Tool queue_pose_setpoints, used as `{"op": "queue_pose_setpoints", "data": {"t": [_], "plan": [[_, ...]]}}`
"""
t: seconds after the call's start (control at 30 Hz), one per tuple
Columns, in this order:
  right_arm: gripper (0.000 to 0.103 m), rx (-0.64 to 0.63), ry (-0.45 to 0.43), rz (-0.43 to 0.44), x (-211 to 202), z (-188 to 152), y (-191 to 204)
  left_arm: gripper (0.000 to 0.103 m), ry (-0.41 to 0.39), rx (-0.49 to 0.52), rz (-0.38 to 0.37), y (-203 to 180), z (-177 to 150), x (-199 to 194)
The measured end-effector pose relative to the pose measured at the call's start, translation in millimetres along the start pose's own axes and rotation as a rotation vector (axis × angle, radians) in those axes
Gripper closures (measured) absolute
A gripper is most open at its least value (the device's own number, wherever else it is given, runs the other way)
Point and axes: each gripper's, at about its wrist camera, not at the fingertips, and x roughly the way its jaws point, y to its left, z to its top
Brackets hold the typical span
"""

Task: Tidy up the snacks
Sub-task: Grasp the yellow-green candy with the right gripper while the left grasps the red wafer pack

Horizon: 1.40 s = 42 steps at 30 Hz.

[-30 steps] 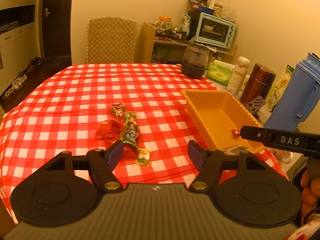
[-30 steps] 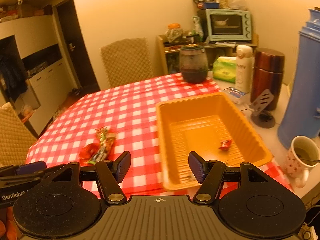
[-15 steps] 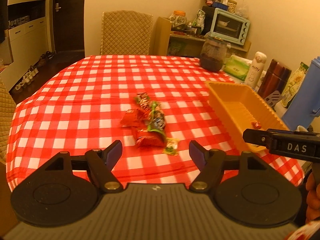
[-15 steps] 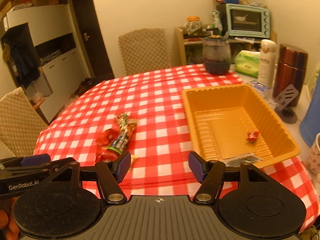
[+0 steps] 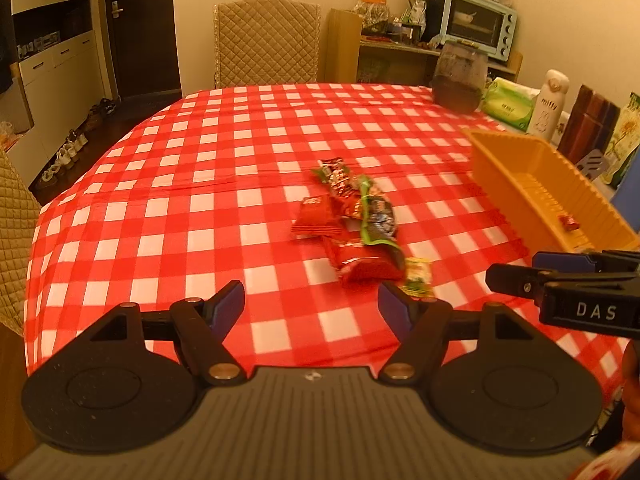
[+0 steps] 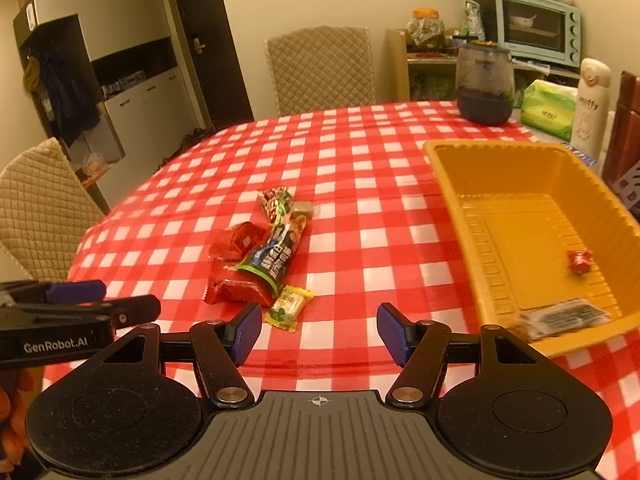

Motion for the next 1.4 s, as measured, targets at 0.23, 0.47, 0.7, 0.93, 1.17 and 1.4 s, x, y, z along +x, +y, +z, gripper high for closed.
{"op": "queue_pose_setpoints", "data": {"t": [0.23,0.47,0.7,0.93,1.17,1.4], "plan": [[0.04,-0.008,0.031,0.018,41.6,-4.9,6.8,0.032,0.004,-0.028,-0.015,15.3,-2.2,29.6],[0.059,0.002,0.04,0.011,75.6,0.1,15.0,0.032,0.011,-0.068,-0.028,26.2,-4.7,44.1],[0.064,-0.035,0.049,-0.017,93.4,-3.0,26.6,0.032,0.024,-0.077,-0.038,30.0,-7.9,53.6],[0.08,-0.08,0.045,-0.057,92.5,-7.1,24.9,0.027,0.004,-0.018,-0.07,20.7,-4.3,54.3],[0.08,-0.021,0.043,-0.083,79.5,-5.9,4.4,0.026,-0.02,0.196,-0.094,-10.3,7.5,65.5],[0.081,0.025,0.045,-0.097,72.6,-4.7,-13.5,0.028,-0.015,0.365,-0.188,-31.6,16.6,89.1]]}}
